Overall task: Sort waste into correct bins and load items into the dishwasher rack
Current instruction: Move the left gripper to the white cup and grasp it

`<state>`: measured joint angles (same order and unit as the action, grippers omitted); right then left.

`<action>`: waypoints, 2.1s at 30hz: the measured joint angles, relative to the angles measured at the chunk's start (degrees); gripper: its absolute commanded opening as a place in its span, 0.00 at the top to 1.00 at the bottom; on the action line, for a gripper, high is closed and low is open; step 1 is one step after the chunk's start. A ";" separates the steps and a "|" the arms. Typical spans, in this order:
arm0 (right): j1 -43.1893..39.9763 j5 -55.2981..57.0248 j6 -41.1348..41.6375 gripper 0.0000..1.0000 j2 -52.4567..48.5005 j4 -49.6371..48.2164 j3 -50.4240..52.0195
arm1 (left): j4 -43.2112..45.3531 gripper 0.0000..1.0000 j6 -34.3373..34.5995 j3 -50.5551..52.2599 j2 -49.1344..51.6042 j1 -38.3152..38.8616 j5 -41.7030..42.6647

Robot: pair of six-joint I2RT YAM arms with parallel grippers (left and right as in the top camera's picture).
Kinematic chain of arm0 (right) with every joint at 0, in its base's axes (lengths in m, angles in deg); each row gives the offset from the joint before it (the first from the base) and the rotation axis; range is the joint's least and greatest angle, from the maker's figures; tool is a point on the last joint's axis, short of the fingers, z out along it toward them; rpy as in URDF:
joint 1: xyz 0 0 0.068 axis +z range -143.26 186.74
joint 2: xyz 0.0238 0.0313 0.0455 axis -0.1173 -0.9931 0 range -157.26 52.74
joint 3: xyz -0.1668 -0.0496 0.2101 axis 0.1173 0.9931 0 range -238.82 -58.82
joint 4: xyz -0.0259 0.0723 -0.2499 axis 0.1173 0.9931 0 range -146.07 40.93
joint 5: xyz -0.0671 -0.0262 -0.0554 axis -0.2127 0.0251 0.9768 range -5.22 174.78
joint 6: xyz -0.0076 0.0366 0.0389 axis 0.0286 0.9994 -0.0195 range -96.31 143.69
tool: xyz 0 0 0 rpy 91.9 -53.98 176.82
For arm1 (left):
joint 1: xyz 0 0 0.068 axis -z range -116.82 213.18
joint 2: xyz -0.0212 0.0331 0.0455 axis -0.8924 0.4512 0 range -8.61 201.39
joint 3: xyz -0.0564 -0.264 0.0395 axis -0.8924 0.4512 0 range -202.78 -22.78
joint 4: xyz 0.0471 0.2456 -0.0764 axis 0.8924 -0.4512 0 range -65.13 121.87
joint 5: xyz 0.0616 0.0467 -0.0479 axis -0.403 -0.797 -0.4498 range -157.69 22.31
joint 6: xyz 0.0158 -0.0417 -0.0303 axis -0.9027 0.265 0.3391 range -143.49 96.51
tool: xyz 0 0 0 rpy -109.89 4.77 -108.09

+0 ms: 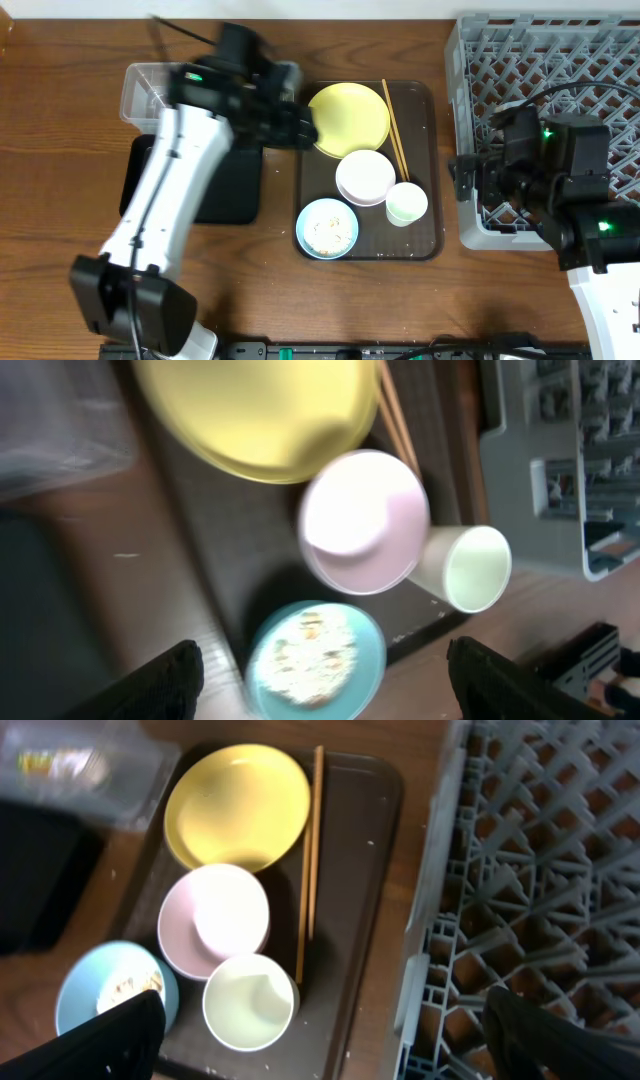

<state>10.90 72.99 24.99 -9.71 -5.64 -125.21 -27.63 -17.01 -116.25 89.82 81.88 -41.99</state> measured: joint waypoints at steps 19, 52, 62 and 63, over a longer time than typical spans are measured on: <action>-14.27 5.22 8.96 0.07 12.48 6.25 -0.09 | 10.99 0.27 13.64 2.93 12.81 23.78 -11.98; -14.27 5.11 9.01 0.13 12.22 7.63 -0.09 | 13.44 0.94 14.91 2.91 17.62 25.09 -8.13; -14.27 -15.39 2.14 0.01 8.50 3.48 -0.11 | 6.23 0.94 10.25 2.80 14.08 12.07 14.19; -14.27 -18.14 1.05 0.01 7.23 2.80 -0.11 | 5.42 0.94 9.46 2.80 13.35 10.21 16.11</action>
<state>-3.37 54.85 26.04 -2.48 -2.84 -125.32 -22.21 -7.55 -113.46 103.17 92.08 -25.89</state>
